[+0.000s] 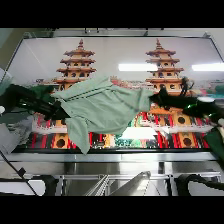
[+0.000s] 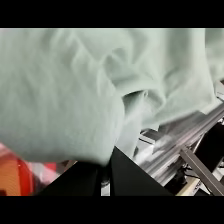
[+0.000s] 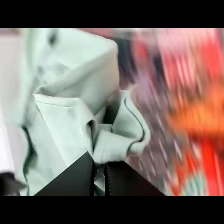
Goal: Fold the shirts.
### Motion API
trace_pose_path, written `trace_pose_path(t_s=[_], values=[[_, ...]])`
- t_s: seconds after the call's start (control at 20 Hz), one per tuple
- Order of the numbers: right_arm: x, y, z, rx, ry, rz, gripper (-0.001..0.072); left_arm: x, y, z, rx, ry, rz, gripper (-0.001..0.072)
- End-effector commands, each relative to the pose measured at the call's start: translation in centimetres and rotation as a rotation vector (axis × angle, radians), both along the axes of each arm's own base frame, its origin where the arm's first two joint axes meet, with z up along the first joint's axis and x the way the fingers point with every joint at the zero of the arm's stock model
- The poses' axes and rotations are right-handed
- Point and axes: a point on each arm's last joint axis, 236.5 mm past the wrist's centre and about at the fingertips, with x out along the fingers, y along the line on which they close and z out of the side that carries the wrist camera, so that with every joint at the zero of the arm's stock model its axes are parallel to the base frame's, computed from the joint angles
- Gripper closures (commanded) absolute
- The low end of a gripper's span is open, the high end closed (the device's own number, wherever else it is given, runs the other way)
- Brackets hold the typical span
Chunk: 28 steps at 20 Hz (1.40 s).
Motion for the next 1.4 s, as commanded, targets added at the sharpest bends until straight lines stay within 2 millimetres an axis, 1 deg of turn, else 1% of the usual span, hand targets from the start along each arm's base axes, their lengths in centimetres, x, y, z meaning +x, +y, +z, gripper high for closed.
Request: trace_pose_path(t_s=[0.0,0.1,0.15,0.2,0.25,0.3,0.35,0.4,0.45,0.55,0.6,0.65,0.75,0.8,0.85,0.9,0.95,1.0,1.05,1.15,1.2,1.35], values=[[6.8,-7.9,8.6,-0.053,-0.171,-0.112,0.0691,-0.1,2.4,4.5,-0.032,-0.056,0.013,0.0689],[9.7,-11.7,13.5,-0.07,-0.274,-0.184,0.0691,-0.3,4.2,6.8,-0.024,-0.101,0.06,0.0688],[10.9,-13.2,15.8,-0.08,-0.324,-0.208,0.0691,-0.5,5.0,7.9,-0.013,-0.132,0.082,0.0688],[11.9,-14.2,18.2,-0.098,-0.382,-0.219,0.0691,-0.7,5.7,9.1,0.002,-0.165,0.103,0.0688],[12.6,-14.8,20.2,-0.112,-0.43,-0.225,0.0691,-0.8,6.3,10.1,0.018,-0.2,0.123,0.0688],[13.2,-15.0,21.9,-0.124,-0.471,-0.226,0.0691,-0.6,6.3,11.5,0.007,-0.242,0.144,0.0688],[13.5,-14.9,23.4,-0.13,-0.505,-0.217,0.0691,-0.2,6.0,13.0,-0.024,-0.287,0.169,0.0688],[13.5,-14.2,24.6,-0.124,-0.531,-0.196,0.0691,0.1,5.4,14.7,-0.059,-0.334,0.187,0.0688],[13.3,-13.5,25.4,-0.12,-0.546,-0.17,0.0691,0.4,4.8,16.4,-0.091,-0.386,0.198,0.0688],[12.2,-12.0,26.9,-0.121,-0.576,-0.109,0.0691,0.3,4.3,19.2,-0.08,-0.472,0.179,0.0688],[11.2,-11.3,27.8,-0.117,-0.587,-0.077,0.0691,-0.1,4.1,20.8,-0.067,-0.514,0.159,0.0688],[10.2,-10.5,28.7,-0.118,-0.6,-0.043,0.0691,-0.6,3.6,22.9,-0.064,-0.568,0.133,0.0688],[7.5,-8.7,31.0,-0.126,-0.634,0.027,0.0691,-1.6,3.0,26.8,-0.014,-0.678,0.104,0.0687],[6.3,-8.2,32.0,-0.138,-0.636,0.042,0.0691,-1.7,3.0,28.7,0.029,-0.75,0.1,0.0687],[5.4,-8.0,32.3,-0.148,-0.612,0.04,0.0691,-1.6,3.1,30.2,0.062,-0.805,0.106,0.0687],[4.9,-8.2,31.9,-0.166,-0.562,0.028,0.069,-1.5,3.1,31.3,0.08,-0.845,0.108,0.0686],[4.9,-8.7,30.6,-0.198,-0.504,0.017,0.0691,-1.1,3.3,31.6,0.086,-0.863,0.114,0.0686],[5.0,-9.4,28.4,-0.235,-0.422,0.008,0.0691,-0.7,3.5,31.2,0.08,-0.851,0.116,0.0686],[5.1,-10.0,25.9,-0.263,-0.337,0.01,0.0691,-0.2,3.5,30.3,0.06,-0.817,0.113,0.0686],[5.5,-10.3,20.2,-0.29,-0.165,0.046,0.0691,0.8,3.1,26.8,-0.003,-0.707,0.102,0.0686],[5.7,-10.0,17.1,-0.286,-0.081,0.077,0.0691,1.2,2.5,24.3,-0.042,-0.638,0.086,0.0686],[7.0,-7.7,8.7,-0.227,0.097,0.165,0.0691,2.0,0.2,16.3,-0.136,-0.444,0.059,0.0687]])
